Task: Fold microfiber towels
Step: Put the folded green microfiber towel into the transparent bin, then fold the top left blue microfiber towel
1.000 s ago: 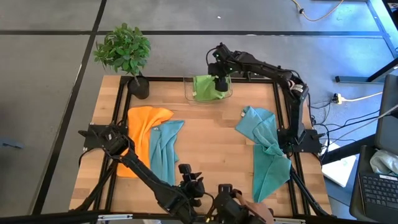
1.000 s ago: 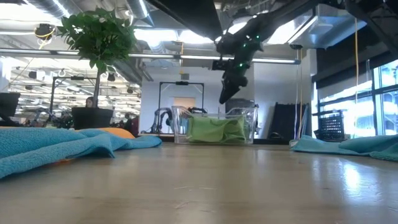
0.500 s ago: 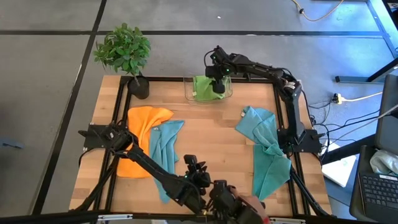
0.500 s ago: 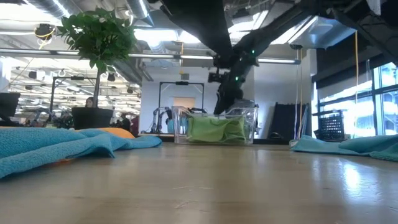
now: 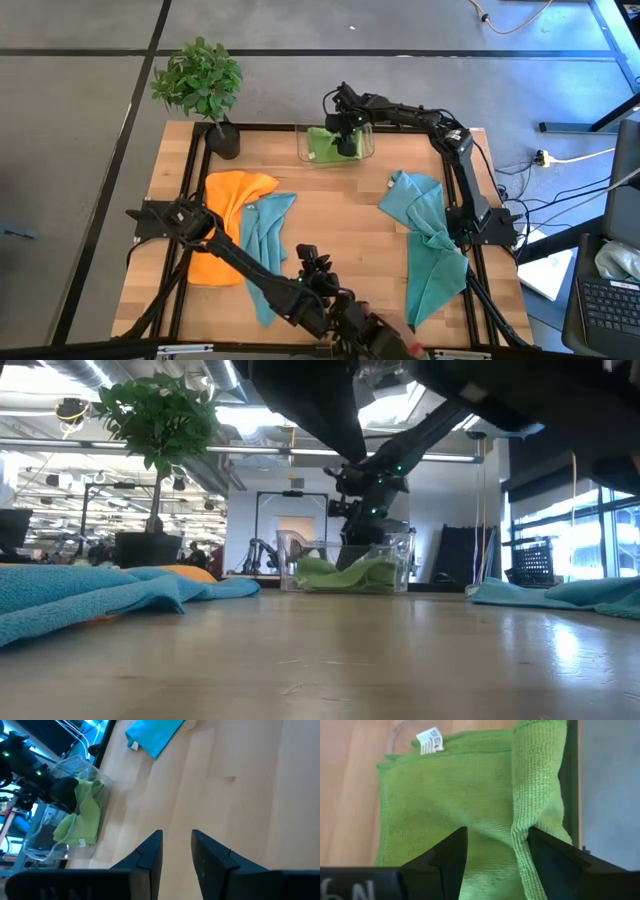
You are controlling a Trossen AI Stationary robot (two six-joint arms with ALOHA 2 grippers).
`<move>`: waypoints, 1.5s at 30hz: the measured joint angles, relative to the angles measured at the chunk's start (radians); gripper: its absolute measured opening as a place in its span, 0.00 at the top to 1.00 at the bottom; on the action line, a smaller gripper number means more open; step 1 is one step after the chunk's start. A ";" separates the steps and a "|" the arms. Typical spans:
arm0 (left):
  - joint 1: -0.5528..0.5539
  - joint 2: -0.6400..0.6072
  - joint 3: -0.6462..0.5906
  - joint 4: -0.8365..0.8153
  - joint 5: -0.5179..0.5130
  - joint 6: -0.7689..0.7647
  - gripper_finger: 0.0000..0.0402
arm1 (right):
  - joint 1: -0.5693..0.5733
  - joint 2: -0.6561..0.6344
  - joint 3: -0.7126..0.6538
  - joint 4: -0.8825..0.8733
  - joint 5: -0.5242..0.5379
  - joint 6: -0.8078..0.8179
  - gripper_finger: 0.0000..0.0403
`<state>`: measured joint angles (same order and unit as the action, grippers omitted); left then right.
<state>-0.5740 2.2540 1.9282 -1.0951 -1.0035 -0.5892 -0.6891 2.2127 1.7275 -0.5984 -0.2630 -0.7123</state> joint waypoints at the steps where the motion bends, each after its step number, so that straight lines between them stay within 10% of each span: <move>1: 0.003 -0.004 0.000 -0.006 0.000 0.000 0.77 | 0.000 0.000 0.000 0.003 0.011 0.000 0.48; 24: 0.034 -0.012 0.000 -0.130 0.027 -0.030 0.77 | 0.013 -0.178 0.001 -0.145 -0.002 0.061 0.48; 35: -0.022 -0.112 -0.001 -0.469 0.021 -0.239 0.77 | 0.014 -0.182 0.001 -0.252 -0.111 0.113 0.48; 45: -0.006 -0.311 -0.332 -0.118 0.021 -0.140 0.86 | 0.050 -0.200 -0.001 -0.130 -0.342 0.352 0.48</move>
<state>-0.5802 1.9431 1.5960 -1.2132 -0.9820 -0.7289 -0.6390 2.0125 1.7265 -0.7283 -0.6047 -0.3602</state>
